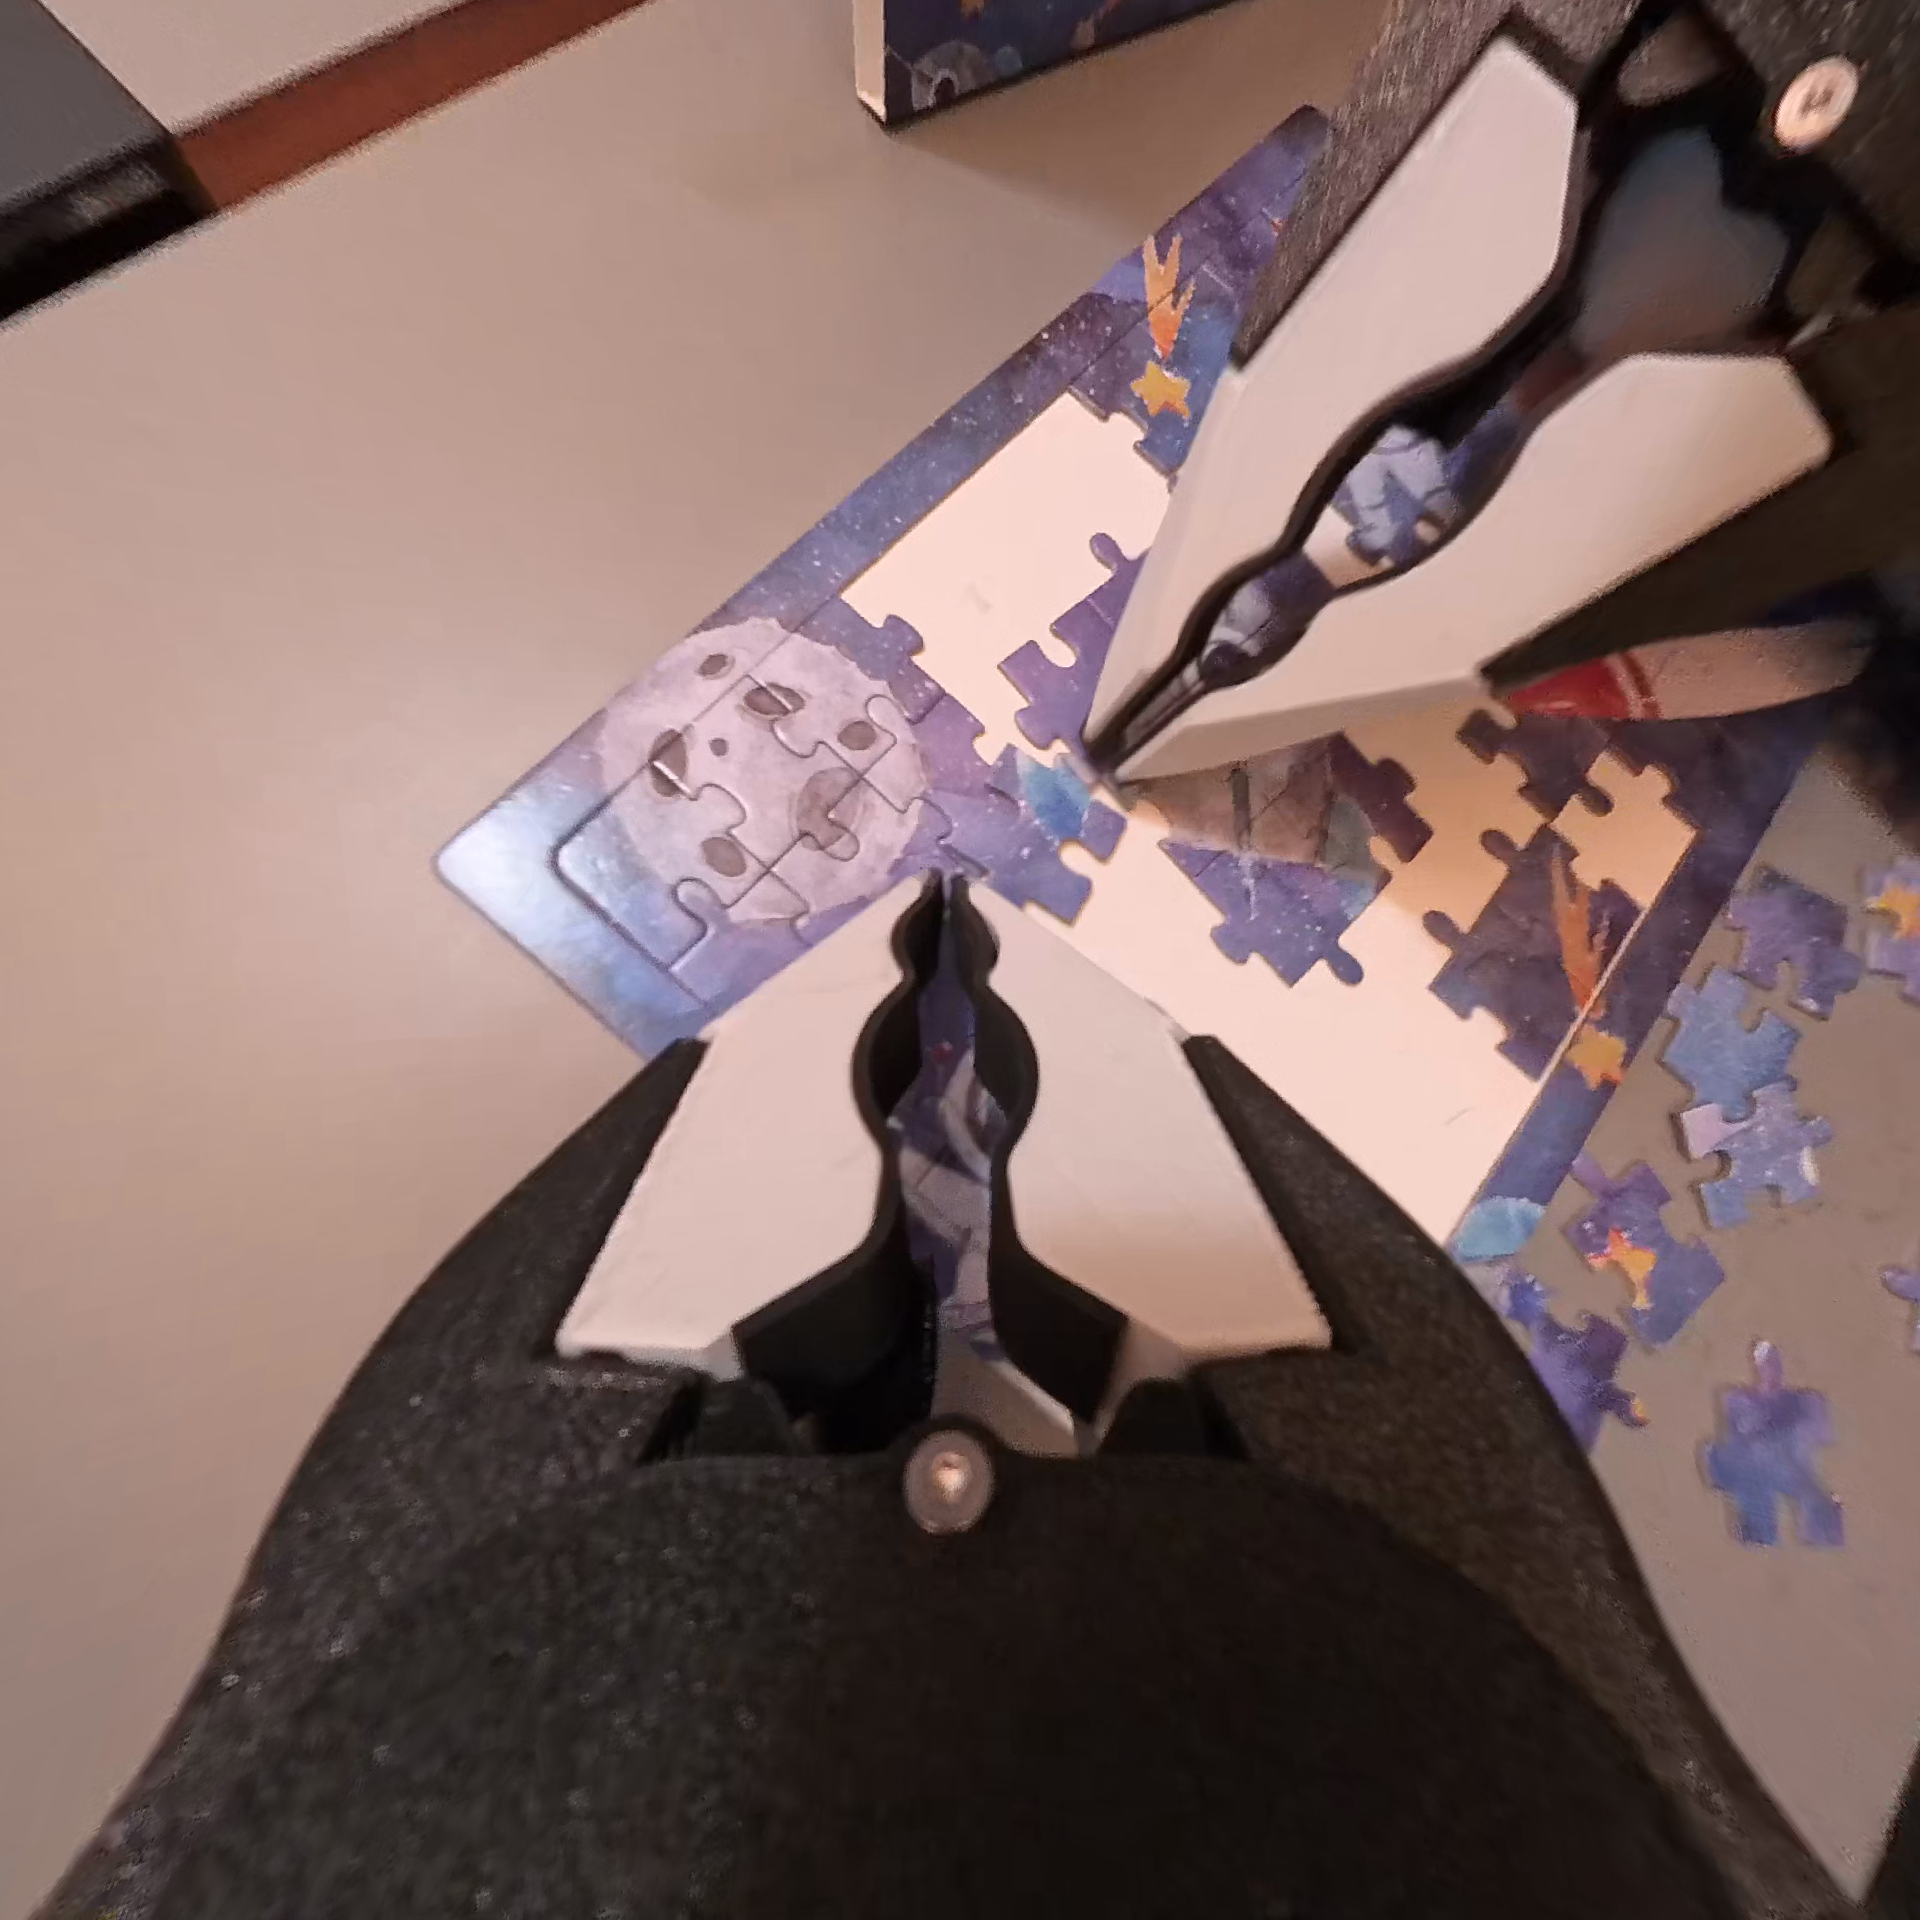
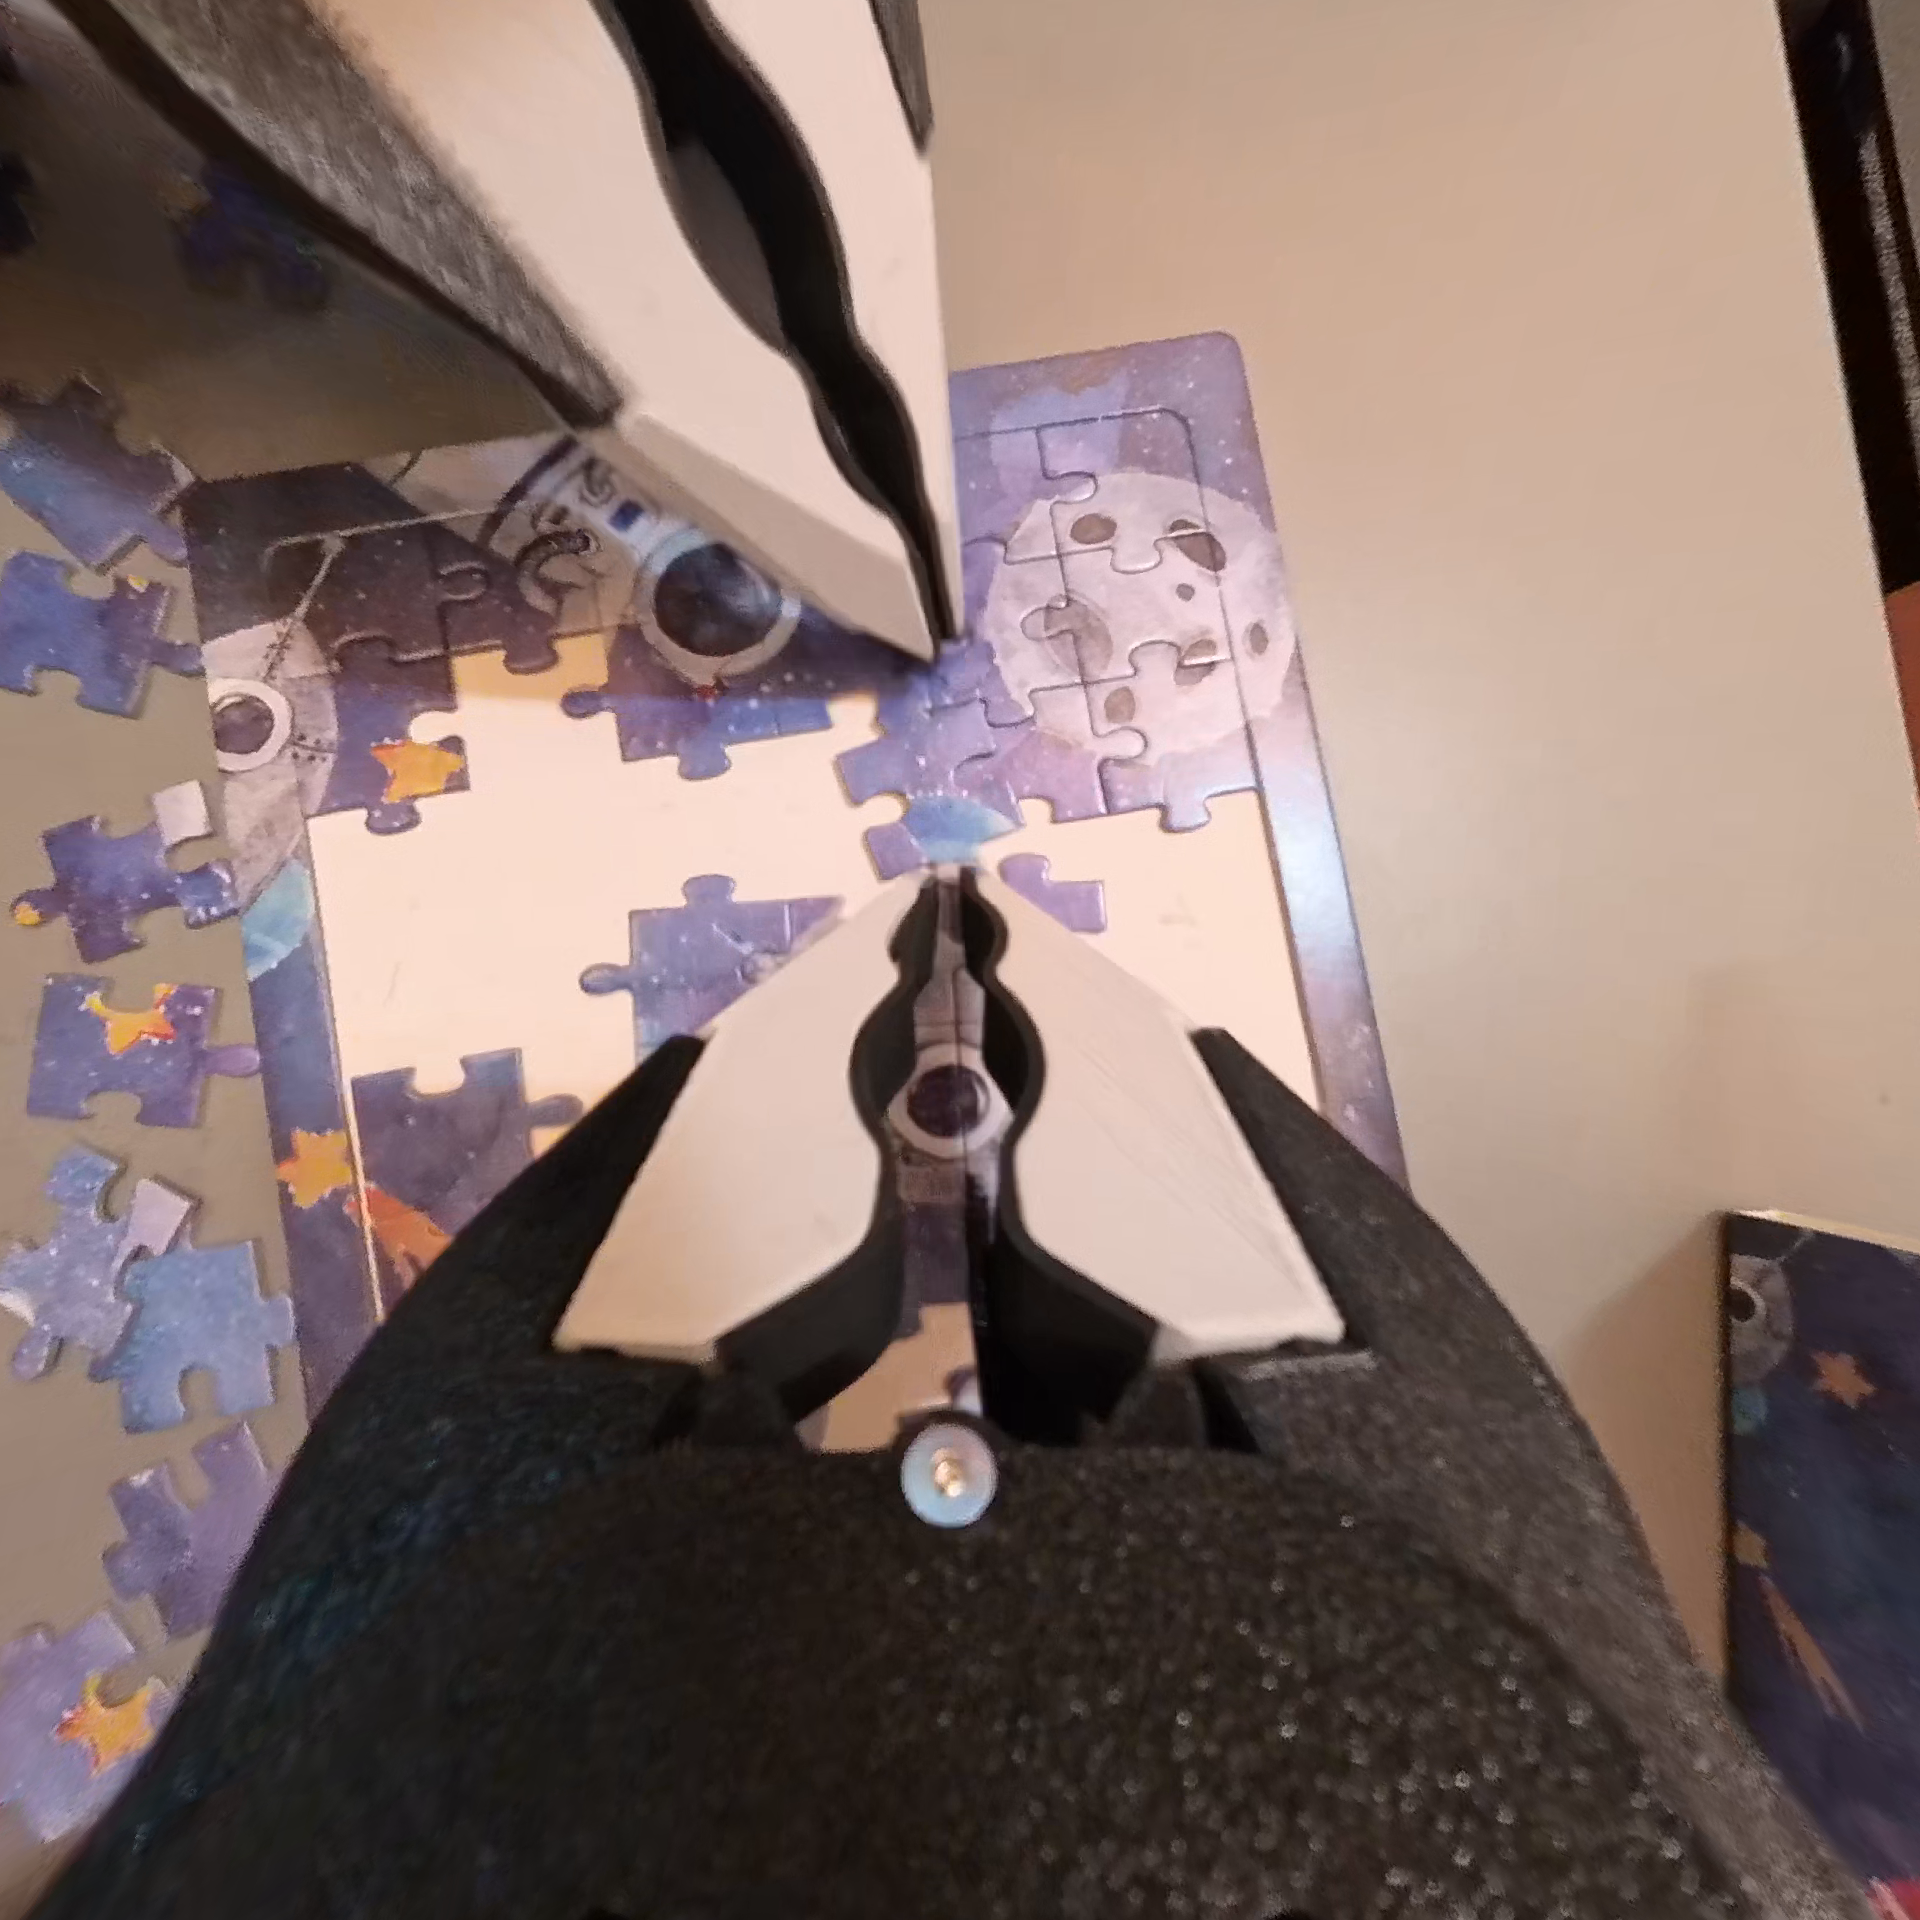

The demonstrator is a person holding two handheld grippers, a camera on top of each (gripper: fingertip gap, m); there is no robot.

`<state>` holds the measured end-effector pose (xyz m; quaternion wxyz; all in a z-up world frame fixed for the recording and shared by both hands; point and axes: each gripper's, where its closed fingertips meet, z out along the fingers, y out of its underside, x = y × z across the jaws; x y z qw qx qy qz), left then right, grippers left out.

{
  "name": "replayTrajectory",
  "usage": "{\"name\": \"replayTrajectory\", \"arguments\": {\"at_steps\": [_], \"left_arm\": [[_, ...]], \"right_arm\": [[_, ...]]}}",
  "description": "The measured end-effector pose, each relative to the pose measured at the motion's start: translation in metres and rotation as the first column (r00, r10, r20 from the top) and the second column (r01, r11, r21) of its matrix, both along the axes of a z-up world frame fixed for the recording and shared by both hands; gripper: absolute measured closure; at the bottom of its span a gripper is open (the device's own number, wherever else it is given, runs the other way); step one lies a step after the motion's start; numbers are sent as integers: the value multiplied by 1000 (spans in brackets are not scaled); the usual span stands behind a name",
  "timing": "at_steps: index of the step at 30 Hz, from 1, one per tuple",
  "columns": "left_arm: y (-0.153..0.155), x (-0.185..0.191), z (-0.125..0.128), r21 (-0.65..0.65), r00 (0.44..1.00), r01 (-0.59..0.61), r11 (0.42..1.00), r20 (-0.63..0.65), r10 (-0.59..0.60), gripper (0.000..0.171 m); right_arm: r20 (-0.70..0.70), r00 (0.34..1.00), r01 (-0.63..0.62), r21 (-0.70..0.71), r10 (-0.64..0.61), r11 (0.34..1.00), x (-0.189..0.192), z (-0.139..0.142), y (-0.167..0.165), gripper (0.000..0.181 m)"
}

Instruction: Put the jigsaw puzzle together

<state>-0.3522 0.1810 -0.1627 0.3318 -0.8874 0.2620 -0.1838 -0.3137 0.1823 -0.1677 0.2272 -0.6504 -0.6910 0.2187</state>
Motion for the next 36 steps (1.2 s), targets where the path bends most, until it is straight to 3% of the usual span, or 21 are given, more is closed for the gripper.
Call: {"name": "replayTrajectory", "arguments": {"at_steps": [5,12,21,36], "left_arm": [[-10,4,1,78,988,140,987,-79,-134,155],[-7,11,-7,69,982,176,982,-82,-170,154],[-10,16,-6,36,986,165,986,-18,-164,163],[-11,14,-1,58,987,156,986,-58,-152,164]], "right_arm": [[-38,999,-21,30,22,999,2,5,3,170],[-46,999,-1,-13,0,1000,-5,-2,5,168],[-42,999,-14,-97,10,995,-4,-2,-4,172],[-20,999,-40,-98,38,994,-4,4,-14,172]]}}
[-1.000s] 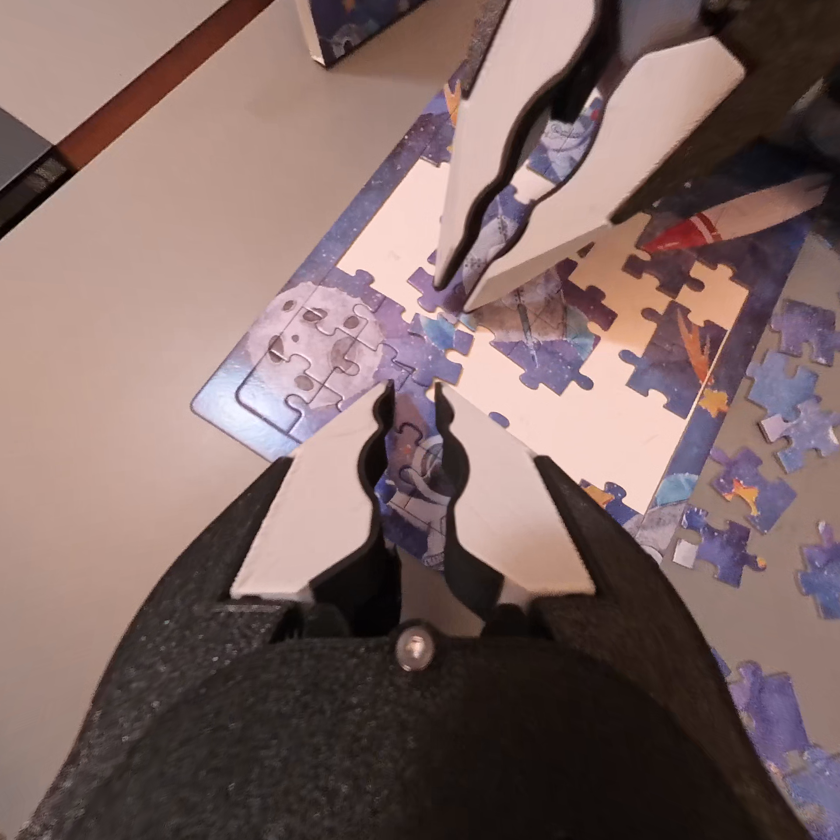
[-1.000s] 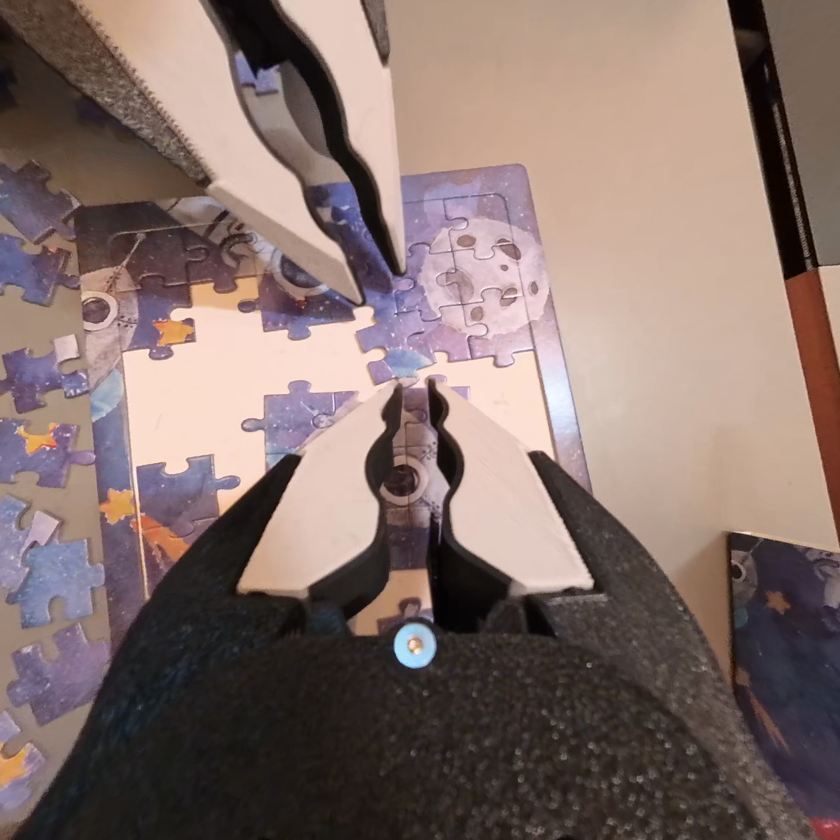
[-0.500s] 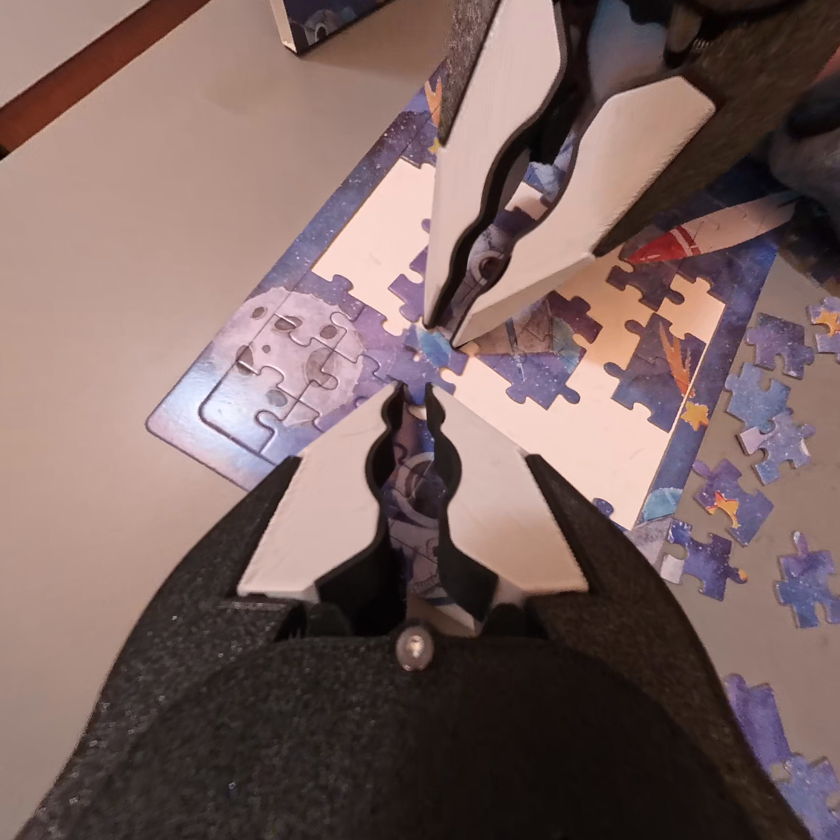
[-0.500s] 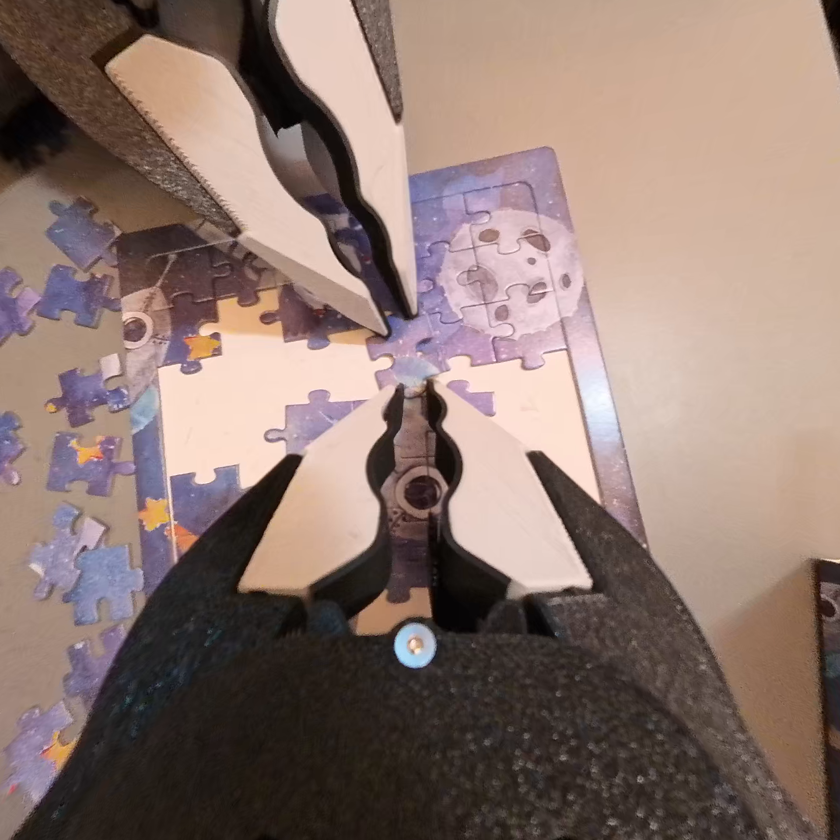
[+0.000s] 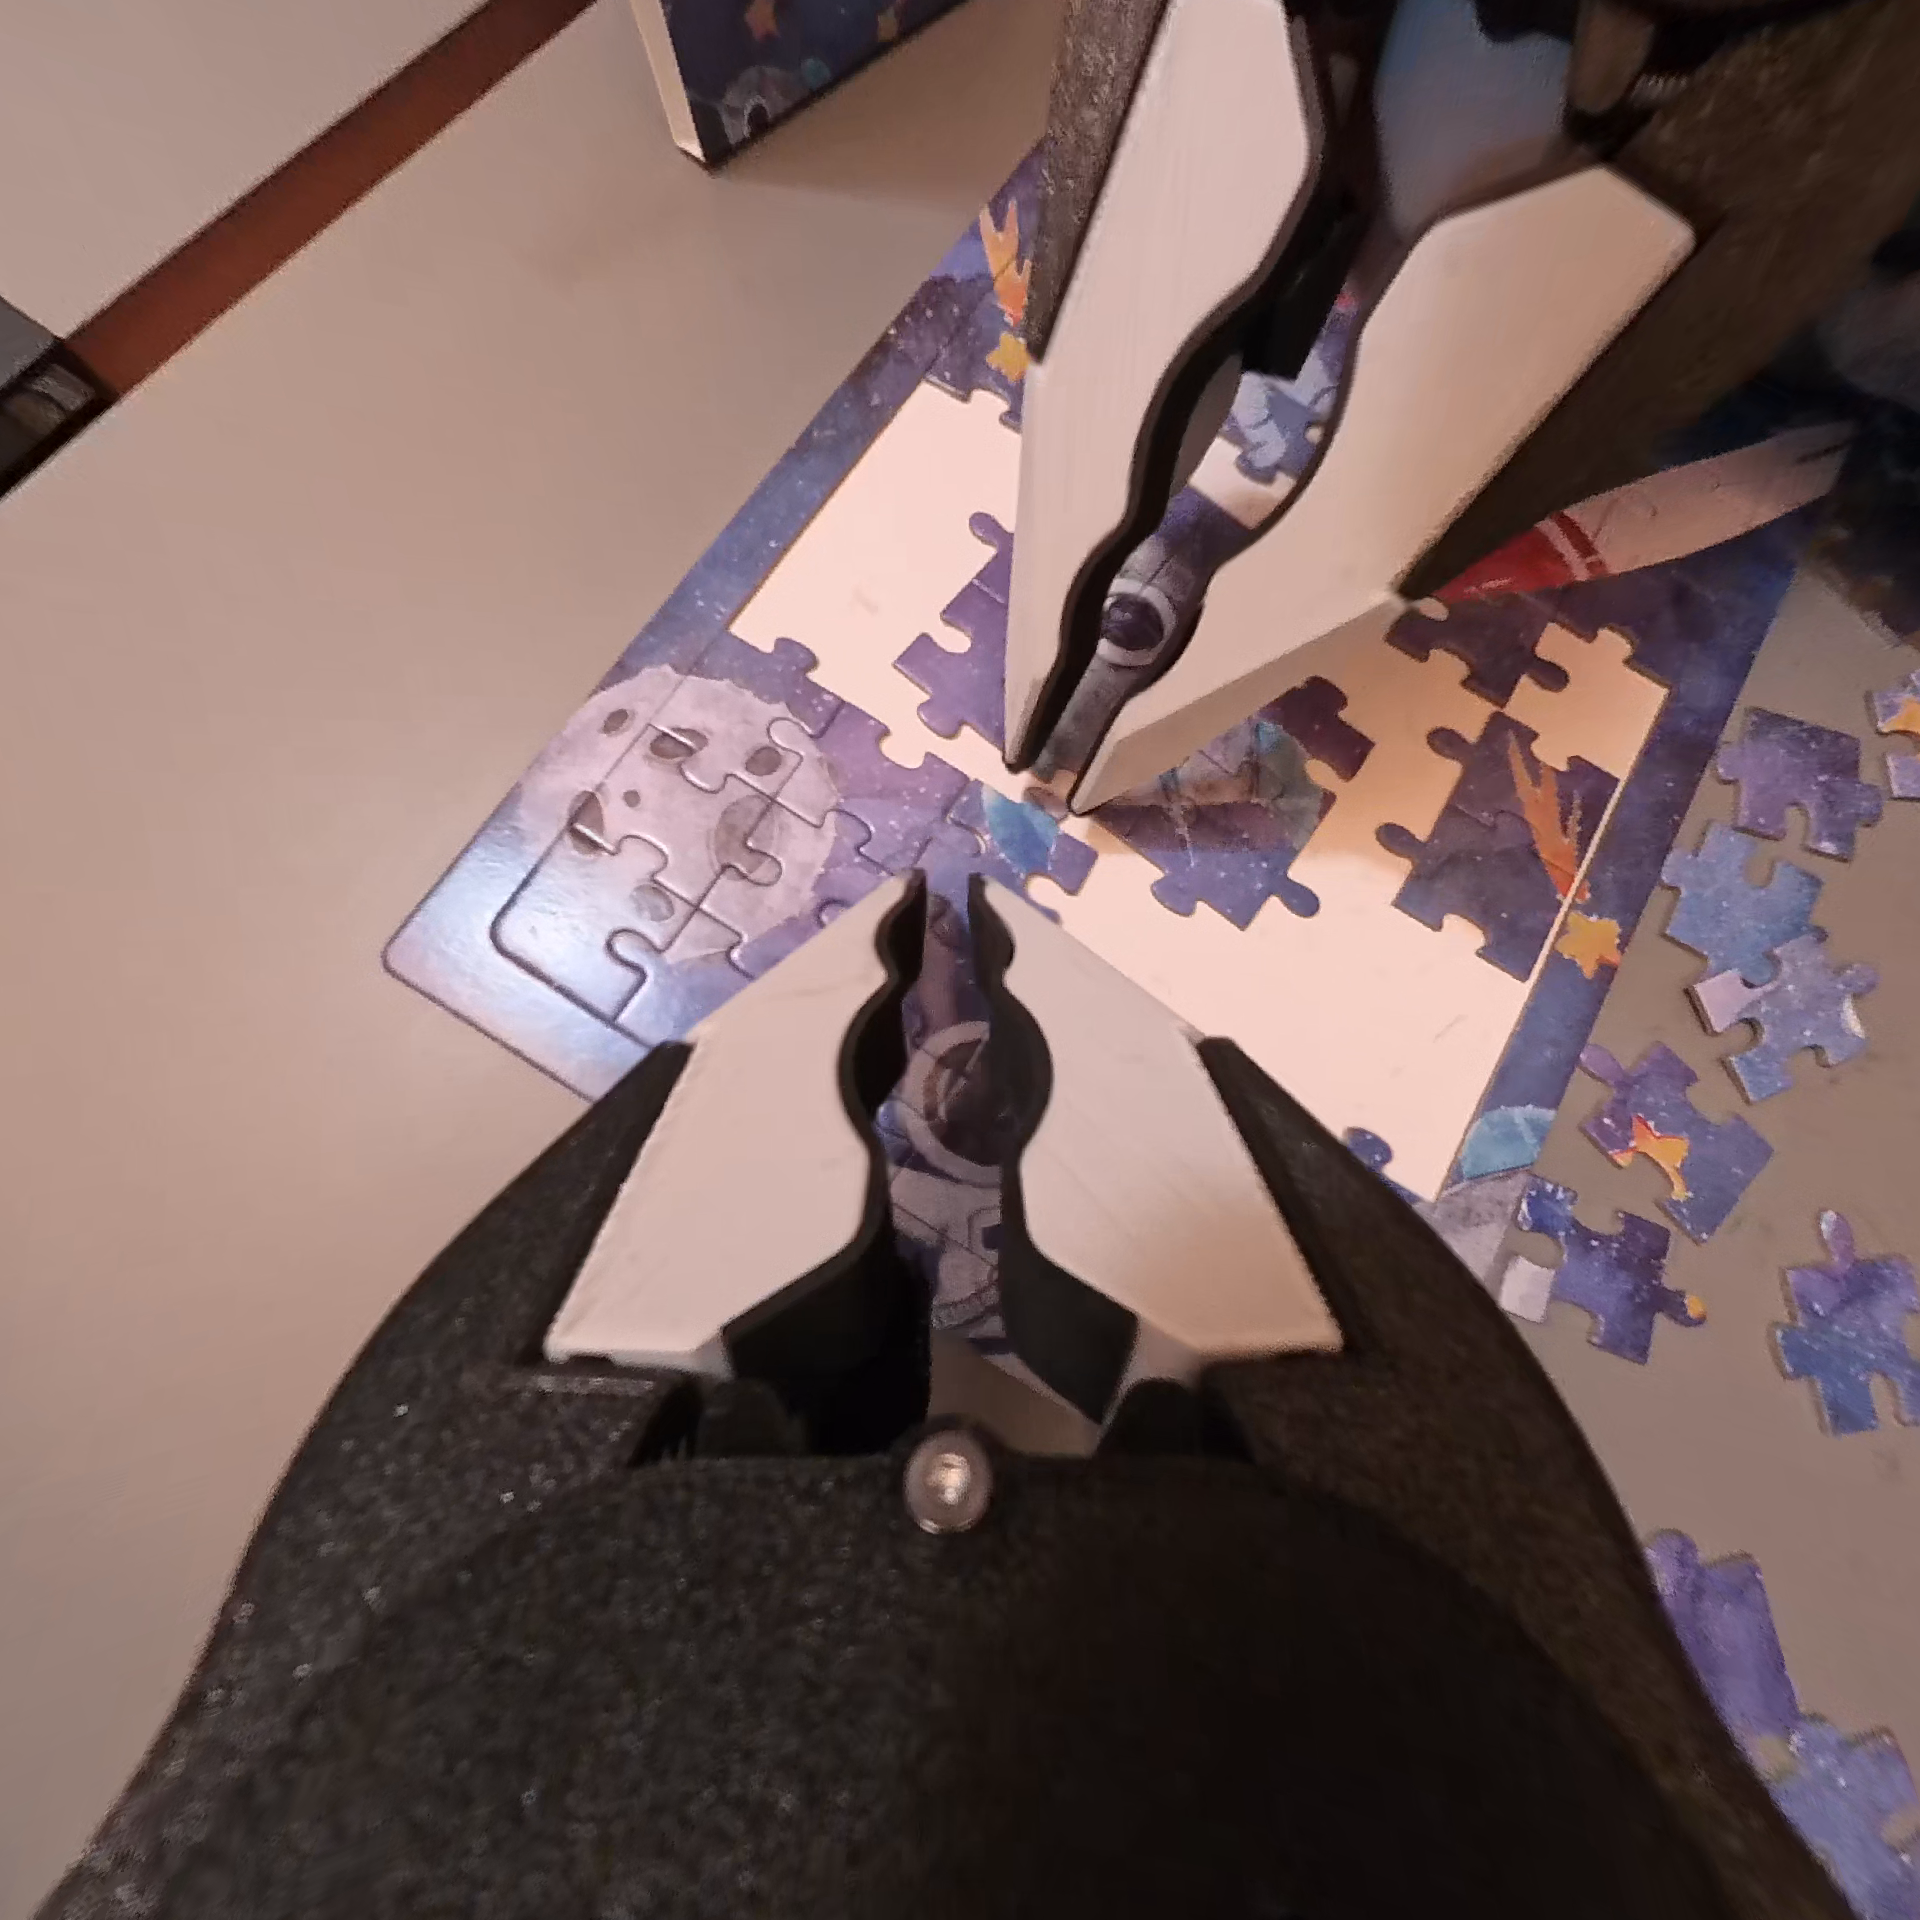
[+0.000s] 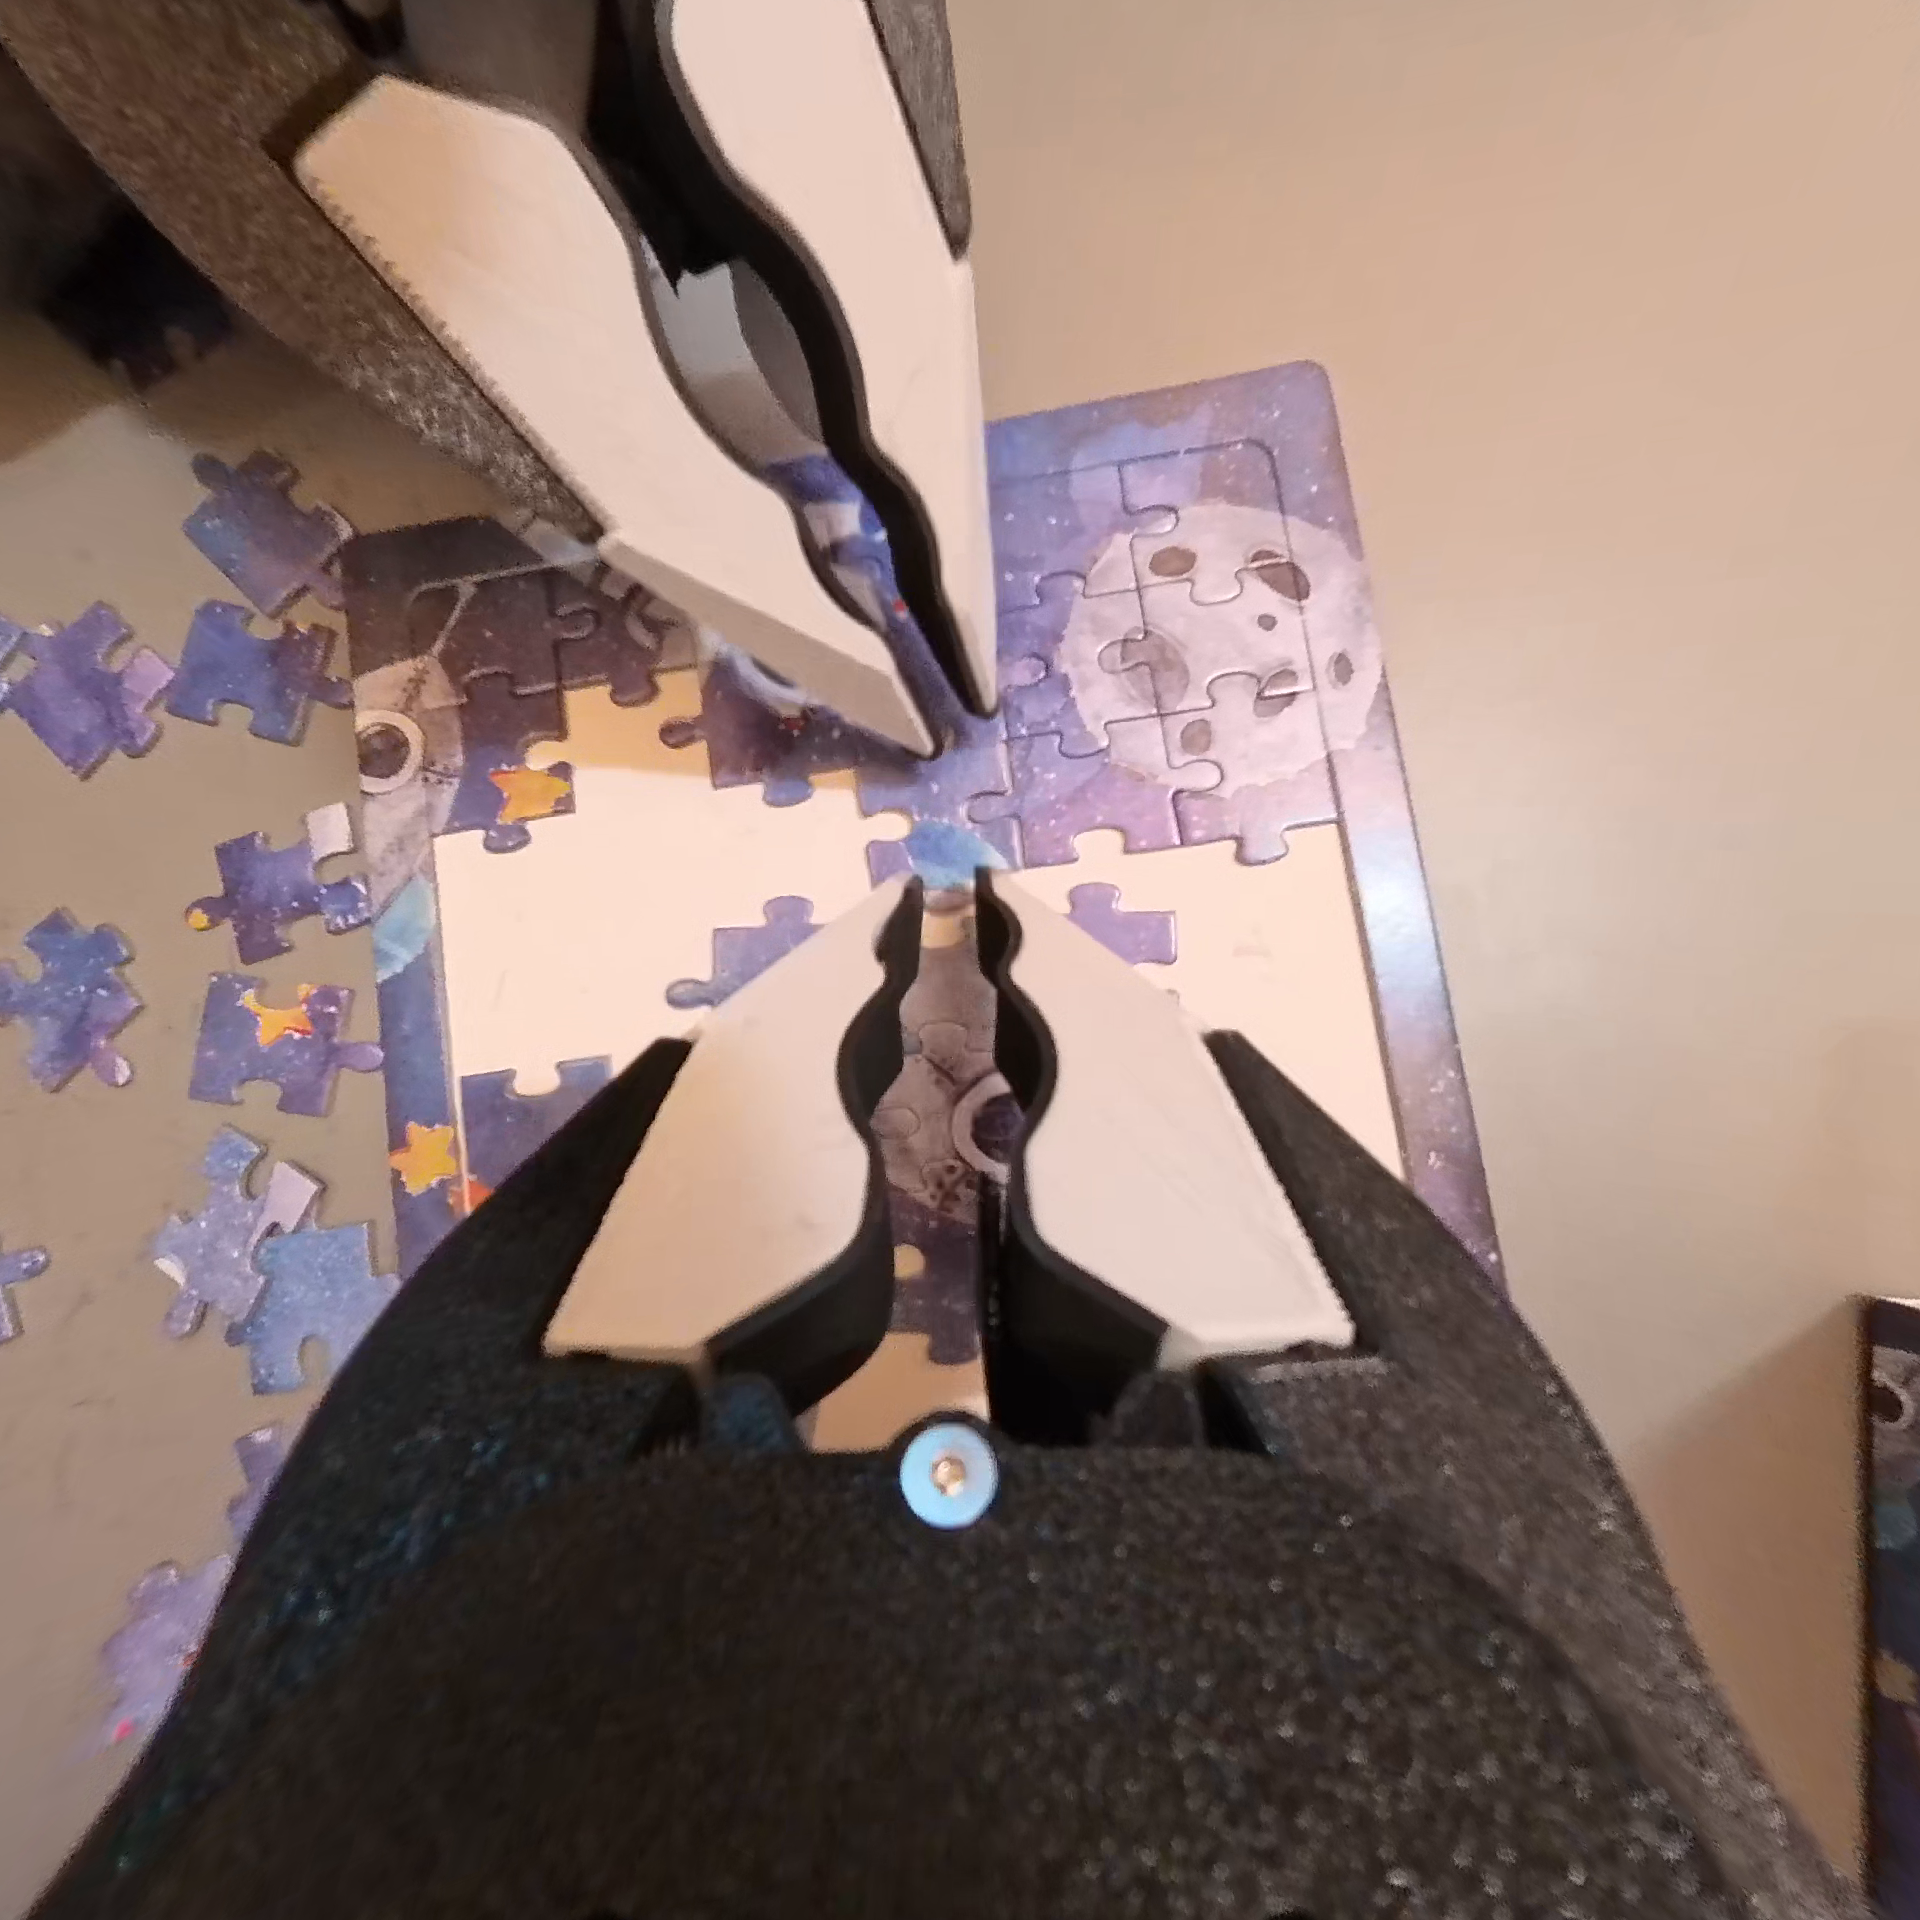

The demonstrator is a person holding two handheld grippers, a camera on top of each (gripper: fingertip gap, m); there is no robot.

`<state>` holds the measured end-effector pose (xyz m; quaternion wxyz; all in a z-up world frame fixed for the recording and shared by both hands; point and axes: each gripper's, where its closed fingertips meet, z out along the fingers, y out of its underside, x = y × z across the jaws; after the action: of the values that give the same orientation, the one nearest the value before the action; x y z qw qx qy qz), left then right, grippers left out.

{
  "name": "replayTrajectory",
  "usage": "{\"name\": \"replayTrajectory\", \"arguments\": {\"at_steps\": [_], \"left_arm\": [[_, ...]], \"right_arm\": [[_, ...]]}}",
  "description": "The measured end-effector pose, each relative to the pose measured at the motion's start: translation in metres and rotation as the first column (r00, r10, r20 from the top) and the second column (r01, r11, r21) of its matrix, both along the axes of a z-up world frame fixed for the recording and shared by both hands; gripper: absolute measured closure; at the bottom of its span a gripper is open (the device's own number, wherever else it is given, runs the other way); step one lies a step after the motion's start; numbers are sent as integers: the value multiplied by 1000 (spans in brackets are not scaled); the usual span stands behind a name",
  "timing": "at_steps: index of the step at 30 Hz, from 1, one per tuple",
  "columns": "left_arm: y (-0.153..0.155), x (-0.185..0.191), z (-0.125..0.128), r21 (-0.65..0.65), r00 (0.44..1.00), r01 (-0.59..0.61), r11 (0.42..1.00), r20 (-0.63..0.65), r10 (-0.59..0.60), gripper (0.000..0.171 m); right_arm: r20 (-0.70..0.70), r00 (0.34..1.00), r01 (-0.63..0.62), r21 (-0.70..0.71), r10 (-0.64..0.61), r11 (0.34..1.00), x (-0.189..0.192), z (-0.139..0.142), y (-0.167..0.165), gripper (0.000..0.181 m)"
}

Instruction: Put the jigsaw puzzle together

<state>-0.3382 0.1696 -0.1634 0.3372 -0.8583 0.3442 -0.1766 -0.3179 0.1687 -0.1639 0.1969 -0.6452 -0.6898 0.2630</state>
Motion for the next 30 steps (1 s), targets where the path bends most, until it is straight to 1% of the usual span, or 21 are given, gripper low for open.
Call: {"name": "replayTrajectory", "arguments": {"at_steps": [3,5,6,11,12,14,15,16,17,19,20,22,24,26,28,30], "left_arm": [[-1,3,-6,-3,1000,12,1000,-20,-12,167],[-2,4,-8,1,1000,8,1000,-20,-8,171],[-2,4,-8,-1,1000,6,1000,-16,-6,171],[-2,4,-7,-10,1000,-12,1000,1,12,171],[-1,4,-6,-6,1000,-18,1000,10,18,171],[-1,6,-2,-3,1000,-20,1000,23,20,171],[-2,4,-6,-10,1000,-20,1000,-5,20,171],[-2,2,-9,-5,999,-26,1000,-30,26,171],[-1,2,-8,5,999,-30,1000,-33,30,171],[-2,2,-8,-4,998,-30,1000,-47,29,171],[-3,5,-6,-3,999,-21,1000,-44,21,171],[-8,15,-2,0,1000,13,1000,-22,-13,171],[-17,28,0,-13,998,69,998,-9,-69,170],[-28,40,0,-12,992,129,992,-9,-129,167],[-36,46,-1,-14,986,166,986,-23,-166,165],[-40,49,-5,-22,984,173,985,-40,-173,164]], "right_arm": [[-10,1000,3,-4,-3,1000,-5,2,-2,175],[16,1000,10,13,-10,1000,-6,-5,-1,181],[32,999,16,17,-17,1000,-6,-9,0,181],[8,999,49,-52,-48,997,-7,-7,2,181],[-15,998,64,-40,-65,997,-5,-1,8,181],[-82,988,125,-47,-129,991,2,20,25,181],[-89,983,156,-54,-160,986,11,28,34,181],[-75,980,178,-48,-182,983,21,31,42,179],[-39,981,187,-30,-188,982,32,29,46,169],[70,985,161,1,-161,987,54,17,43,143],[117,982,144,24,-146,989,64,10,42,139],[151,982,101,83,-113,991,74,1,41,150],[179,979,84,95,-100,992,82,-3,41,153],[186,979,80,37,-85,996,85,0,35,154],[186,981,57,-6,-55,998,86,2,27,166],[204,979,27,-7,-25,1000,85,-2,21,172]]}}
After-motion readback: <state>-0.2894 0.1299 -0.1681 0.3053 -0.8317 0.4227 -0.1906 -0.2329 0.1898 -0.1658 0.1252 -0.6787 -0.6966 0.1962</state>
